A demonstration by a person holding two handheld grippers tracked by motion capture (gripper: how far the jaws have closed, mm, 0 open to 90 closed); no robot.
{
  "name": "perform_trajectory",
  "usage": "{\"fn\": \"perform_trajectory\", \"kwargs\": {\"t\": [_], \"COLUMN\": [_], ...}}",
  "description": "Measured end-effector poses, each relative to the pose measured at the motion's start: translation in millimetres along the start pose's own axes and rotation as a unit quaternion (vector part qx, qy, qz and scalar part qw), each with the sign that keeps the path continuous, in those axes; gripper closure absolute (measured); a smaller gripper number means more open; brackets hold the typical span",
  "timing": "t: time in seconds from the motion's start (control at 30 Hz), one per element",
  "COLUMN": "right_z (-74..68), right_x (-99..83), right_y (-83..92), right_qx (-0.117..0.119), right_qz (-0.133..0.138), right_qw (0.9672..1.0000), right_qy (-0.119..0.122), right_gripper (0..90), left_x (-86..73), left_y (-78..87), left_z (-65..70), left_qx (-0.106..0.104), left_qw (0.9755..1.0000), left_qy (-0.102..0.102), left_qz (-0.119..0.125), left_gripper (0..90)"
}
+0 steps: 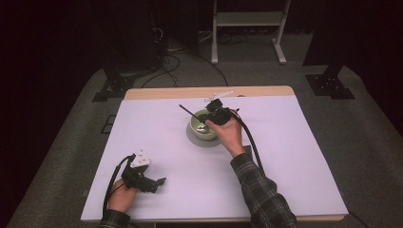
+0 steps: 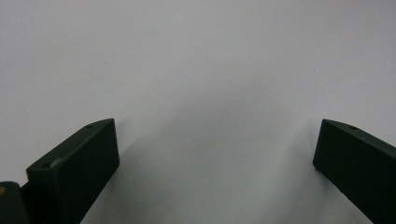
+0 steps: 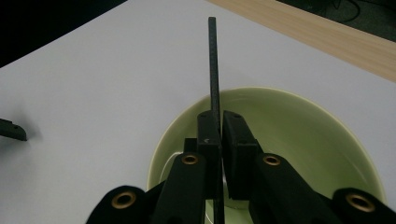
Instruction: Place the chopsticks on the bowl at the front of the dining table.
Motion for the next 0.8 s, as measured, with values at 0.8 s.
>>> {"fn": "perform_trajectory", "kwargs": {"t": [0.8], "right_z": [-3.5], "right_x": [-2.7], "right_y": [-8.0], "right_qx": [-0.007], "right_qz": [-0.006], "right_qw": [0.9999], "right_qy": [0.005], "right_gripper": [67.8], "left_x": [0.0], "left_y": [0.0], "left_z": [0.0], "left_qx": [0.0], "left_qw": [1.0], "left_qy": [0.0], "left_qz": [0.0], "left_gripper": [0.0]}}
Point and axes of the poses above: each handheld gripper's, and its own axes: y roughly backward along the jaws, x roughly out of its top, z roughly to its right, the point moved 10 cm from there along -y, roughly forward along the jaws, and after that the axes turned 6 degrees about z, right-handed, at the moved point
